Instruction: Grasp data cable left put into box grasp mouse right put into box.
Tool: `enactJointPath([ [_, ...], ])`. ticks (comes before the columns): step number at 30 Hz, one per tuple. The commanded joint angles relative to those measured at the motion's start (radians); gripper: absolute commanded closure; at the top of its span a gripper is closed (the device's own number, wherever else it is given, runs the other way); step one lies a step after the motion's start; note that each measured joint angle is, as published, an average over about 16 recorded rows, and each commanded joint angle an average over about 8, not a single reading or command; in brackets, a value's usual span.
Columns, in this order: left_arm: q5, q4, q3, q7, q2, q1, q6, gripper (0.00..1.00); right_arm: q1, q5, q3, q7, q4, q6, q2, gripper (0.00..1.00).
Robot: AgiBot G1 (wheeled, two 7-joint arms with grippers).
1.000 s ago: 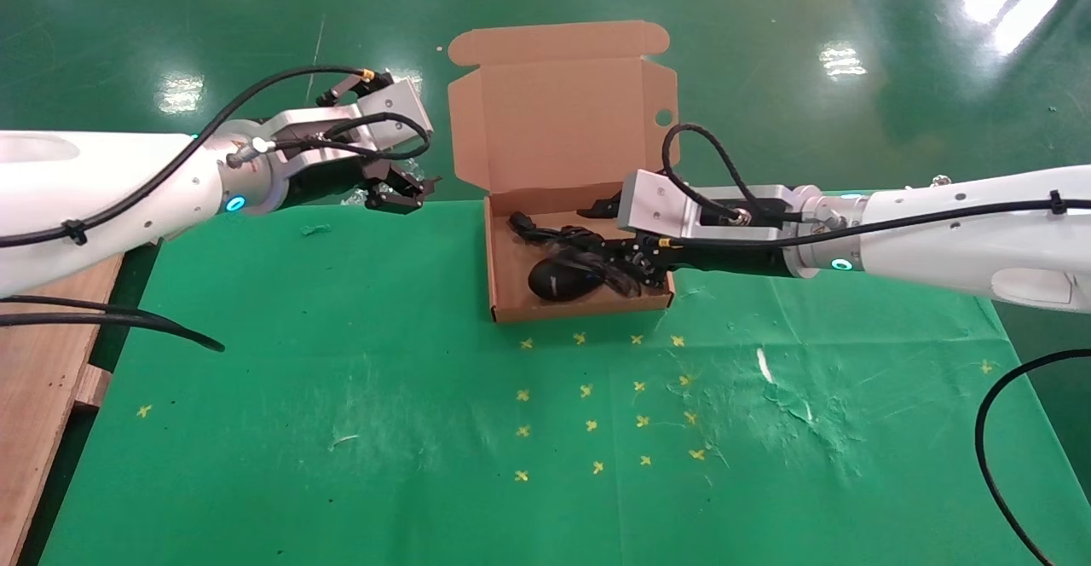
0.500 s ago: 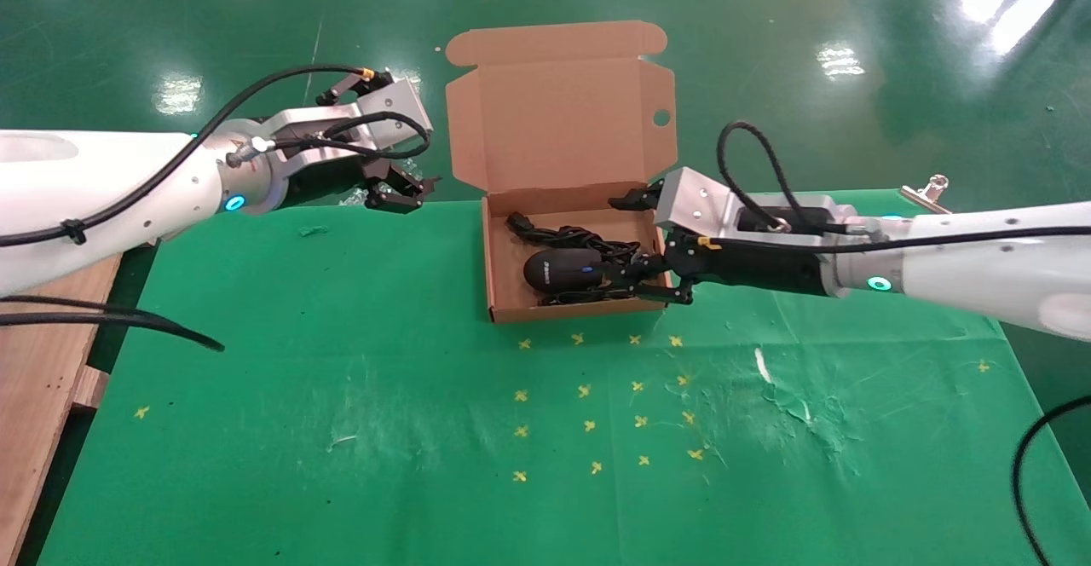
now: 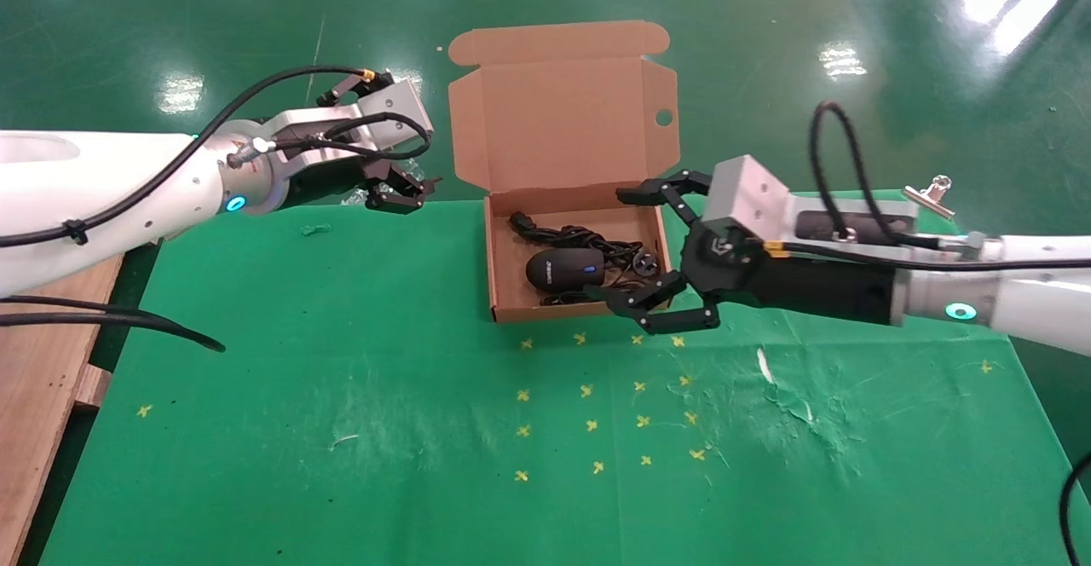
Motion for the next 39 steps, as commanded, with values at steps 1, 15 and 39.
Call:
enactJointPath([
  [1,0.006,0.000,0.002,-0.002,0.002,-0.002,-0.003,0.00,-0.013,0.027,0.009,0.014,0.017,-0.014,0.017,0.00],
  [15,-0.265,-0.013,-0.094,0.083,-0.073,0.077,0.133,0.00,-0.103,0.218,0.070,0.115,0.132,-0.108,0.133,0.00],
  [39,-0.836,-0.042,-0.296,0.262,-0.229,0.242,0.420,0.00,-0.232,0.493,0.158,0.260,0.298,-0.245,0.301,0.00],
])
